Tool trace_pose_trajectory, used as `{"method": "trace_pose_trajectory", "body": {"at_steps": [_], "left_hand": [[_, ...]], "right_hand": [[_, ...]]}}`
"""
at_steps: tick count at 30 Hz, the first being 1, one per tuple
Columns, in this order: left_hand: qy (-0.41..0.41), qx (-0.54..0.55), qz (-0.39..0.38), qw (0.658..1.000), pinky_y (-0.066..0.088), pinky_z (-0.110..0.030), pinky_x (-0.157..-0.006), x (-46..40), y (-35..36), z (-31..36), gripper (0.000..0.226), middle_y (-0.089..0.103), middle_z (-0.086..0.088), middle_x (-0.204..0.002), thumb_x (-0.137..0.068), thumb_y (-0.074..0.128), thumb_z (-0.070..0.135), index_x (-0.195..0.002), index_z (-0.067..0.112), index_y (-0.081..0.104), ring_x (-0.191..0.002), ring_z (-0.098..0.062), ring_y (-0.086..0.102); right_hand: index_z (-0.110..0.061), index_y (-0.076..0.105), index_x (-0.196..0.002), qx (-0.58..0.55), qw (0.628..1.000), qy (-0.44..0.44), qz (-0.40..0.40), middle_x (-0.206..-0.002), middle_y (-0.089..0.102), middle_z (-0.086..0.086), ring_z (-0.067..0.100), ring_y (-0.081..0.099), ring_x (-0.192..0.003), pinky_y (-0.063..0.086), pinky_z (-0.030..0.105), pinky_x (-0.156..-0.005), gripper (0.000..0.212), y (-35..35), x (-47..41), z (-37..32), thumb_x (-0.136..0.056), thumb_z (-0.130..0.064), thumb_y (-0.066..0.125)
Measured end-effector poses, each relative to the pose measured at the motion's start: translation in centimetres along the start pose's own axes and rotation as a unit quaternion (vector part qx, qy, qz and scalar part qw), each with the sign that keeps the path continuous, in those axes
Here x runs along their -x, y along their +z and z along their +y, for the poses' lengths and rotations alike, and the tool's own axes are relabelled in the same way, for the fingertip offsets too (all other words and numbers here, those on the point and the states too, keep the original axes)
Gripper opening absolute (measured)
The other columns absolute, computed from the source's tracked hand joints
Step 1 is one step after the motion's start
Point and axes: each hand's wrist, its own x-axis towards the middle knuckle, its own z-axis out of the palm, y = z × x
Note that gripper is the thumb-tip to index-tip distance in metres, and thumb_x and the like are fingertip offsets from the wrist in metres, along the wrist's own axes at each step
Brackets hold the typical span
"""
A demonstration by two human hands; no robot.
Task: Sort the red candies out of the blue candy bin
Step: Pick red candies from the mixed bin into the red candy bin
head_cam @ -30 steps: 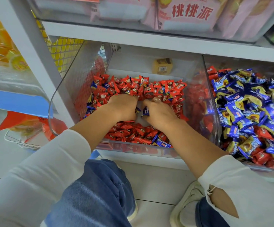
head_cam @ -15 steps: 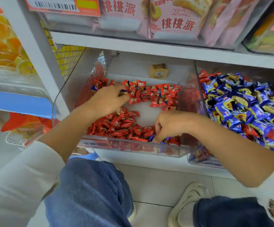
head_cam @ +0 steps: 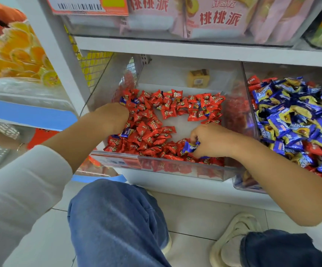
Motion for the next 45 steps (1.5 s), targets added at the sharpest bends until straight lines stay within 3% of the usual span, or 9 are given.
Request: {"method": "trace_pose_trajectory", "body": {"at_steps": [6, 8, 13, 17, 26, 31, 36, 41, 45], "left_hand": [[-0.013, 0.102, -0.074, 0.992, 0.032, -0.023, -0.044, -1.4, 2.1, 0.6, 0.028, 0.045, -0.007, -0.06, -0.087, 0.053, 0.003, -0.059, 0.005, 0.047, -0.051, -0.015, 0.04], [0.004, 0.222, -0.049, 0.974, 0.04, -0.026, -0.053, -1.6, 2.4, 0.6, 0.007, 0.06, -0.012, -0.078, -0.083, 0.061, 0.007, -0.086, 0.001, 0.059, -0.064, -0.022, 0.054], [0.056, 0.282, -0.048, 0.957, 0.047, -0.033, -0.079, -1.8, 2.8, 2.5, 0.058, 0.061, -0.013, -0.116, -0.085, 0.067, 0.022, -0.136, 0.012, 0.04, -0.097, -0.029, 0.06], [0.049, 0.288, -0.032, 0.956, 0.038, -0.025, -0.076, -2.0, 2.6, 3.0, 0.057, 0.054, -0.012, -0.127, -0.087, 0.066, 0.023, -0.137, 0.011, 0.04, -0.103, -0.026, 0.054], [-0.018, 0.343, 0.13, 0.93, 0.039, -0.029, -0.065, -1.6, 1.2, 0.3, 0.019, 0.057, -0.017, -0.095, -0.09, 0.054, 0.005, -0.109, 0.004, 0.052, -0.08, -0.027, 0.054], [0.013, 0.168, -0.014, 0.986, 0.035, -0.03, -0.06, -1.9, 2.0, 0.8, 0.014, 0.051, -0.013, -0.069, -0.089, 0.054, 0.007, -0.078, -0.002, 0.058, -0.064, -0.024, 0.047], [0.013, 0.135, -0.024, 0.991, 0.037, -0.03, -0.068, -1.5, 2.9, 2.0, 0.037, 0.057, -0.021, -0.111, -0.09, 0.057, 0.006, -0.123, -0.002, 0.044, -0.086, -0.027, 0.05], [0.015, 0.155, 0.0, 0.988, 0.036, -0.028, -0.065, -1.5, 3.2, 1.5, 0.027, 0.056, -0.021, -0.112, -0.093, 0.049, 0.005, -0.12, 0.0, 0.047, -0.089, -0.029, 0.052], [0.079, 0.241, 0.122, 0.96, 0.04, -0.03, -0.074, -1.7, 2.0, 2.3, 0.042, 0.046, -0.019, -0.12, -0.093, 0.054, 0.013, -0.134, 0.014, 0.042, -0.091, -0.031, 0.053]], "right_hand": [[-0.003, 0.063, -0.085, -0.01, 0.999, 0.026, 0.042, -0.066, 0.047, 0.007, 0.022, 0.042, -0.06, 0.029, 0.029, -0.05, 0.012, 0.5, -0.3, 0.1, -0.079, -0.014, 0.063], [-0.005, 0.06, -0.079, -0.013, 0.998, 0.027, 0.05, -0.064, 0.044, 0.005, 0.021, 0.041, -0.06, 0.028, 0.029, -0.05, 0.01, 0.5, -0.3, 0.0, -0.08, -0.014, 0.063], [-0.01, 0.049, -0.071, -0.04, 0.995, 0.027, 0.087, -0.061, 0.043, 0.002, 0.017, 0.041, -0.056, 0.027, 0.03, -0.047, 0.032, 0.3, -0.4, -0.2, -0.08, -0.031, 0.071], [-0.013, 0.043, -0.06, -0.072, 0.989, 0.031, 0.126, -0.057, 0.046, 0.002, 0.018, 0.043, -0.053, 0.031, 0.03, -0.049, 0.045, 0.1, -0.2, -0.6, -0.08, -0.044, 0.069], [-0.014, 0.04, -0.063, -0.093, 0.984, 0.039, 0.146, -0.057, 0.043, 0.001, 0.014, 0.038, -0.05, 0.028, 0.028, -0.045, 0.034, 0.3, -0.8, -1.6, -0.084, -0.027, 0.063], [-0.014, 0.044, -0.062, -0.042, 0.987, 0.053, 0.149, -0.061, 0.048, 0.002, 0.018, 0.045, -0.056, 0.029, 0.027, -0.045, 0.028, 1.0, -0.9, -1.0, -0.082, -0.023, 0.063], [-0.012, 0.055, -0.081, -0.031, 0.987, 0.059, 0.148, -0.072, 0.053, 0.004, 0.027, 0.055, -0.075, 0.04, 0.032, -0.06, 0.012, 2.3, -1.0, -0.5, -0.082, -0.023, 0.062], [-0.012, 0.057, -0.084, -0.04, 0.985, 0.064, 0.154, -0.074, 0.056, 0.005, 0.028, 0.057, -0.077, 0.045, 0.034, -0.063, 0.012, 2.7, -1.1, -0.5, -0.082, -0.023, 0.061], [-0.015, 0.047, -0.075, -0.039, 0.981, 0.052, 0.181, -0.066, 0.047, 0.0, 0.027, 0.053, -0.071, 0.039, 0.032, -0.059, 0.018, 2.5, -0.9, -0.6, -0.083, -0.024, 0.06]]}}
